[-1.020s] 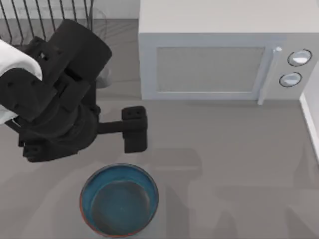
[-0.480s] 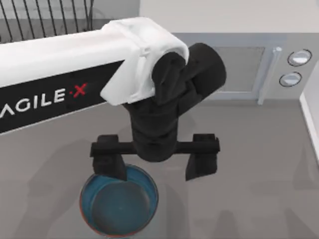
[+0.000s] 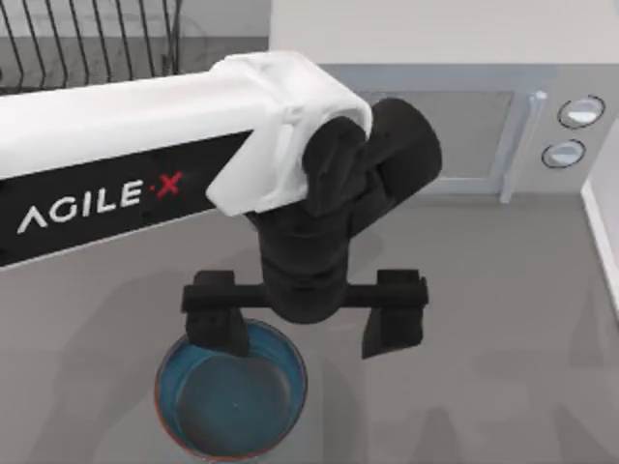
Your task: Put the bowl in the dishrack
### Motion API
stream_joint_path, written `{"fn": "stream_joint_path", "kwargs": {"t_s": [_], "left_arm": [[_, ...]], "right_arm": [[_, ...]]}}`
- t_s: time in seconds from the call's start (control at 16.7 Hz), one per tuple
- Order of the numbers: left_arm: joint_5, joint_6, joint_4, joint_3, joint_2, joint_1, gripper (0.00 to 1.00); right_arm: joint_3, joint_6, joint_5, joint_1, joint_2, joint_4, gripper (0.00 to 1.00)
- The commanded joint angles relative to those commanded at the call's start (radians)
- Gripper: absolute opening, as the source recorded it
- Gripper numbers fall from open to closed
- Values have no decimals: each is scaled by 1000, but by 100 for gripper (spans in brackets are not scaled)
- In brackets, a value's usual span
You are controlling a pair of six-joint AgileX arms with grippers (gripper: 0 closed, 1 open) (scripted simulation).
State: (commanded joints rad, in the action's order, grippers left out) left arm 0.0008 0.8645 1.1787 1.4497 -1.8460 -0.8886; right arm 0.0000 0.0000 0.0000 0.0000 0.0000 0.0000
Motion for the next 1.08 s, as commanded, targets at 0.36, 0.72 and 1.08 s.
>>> {"fn": "stream_joint_path", "kwargs": {"t_s": [0.36,0.72,1.08], "left_arm": [[0,-2,-278,-181,-80,0,100],[1,-1,-335,-228,-102,-1,100],[1,-1,-335,-228,-102,-1,55]], "right_arm": [[0,0,0,0,0,0,100],[0,0,0,0,0,0,100],[0,0,0,0,0,0,100]]}}
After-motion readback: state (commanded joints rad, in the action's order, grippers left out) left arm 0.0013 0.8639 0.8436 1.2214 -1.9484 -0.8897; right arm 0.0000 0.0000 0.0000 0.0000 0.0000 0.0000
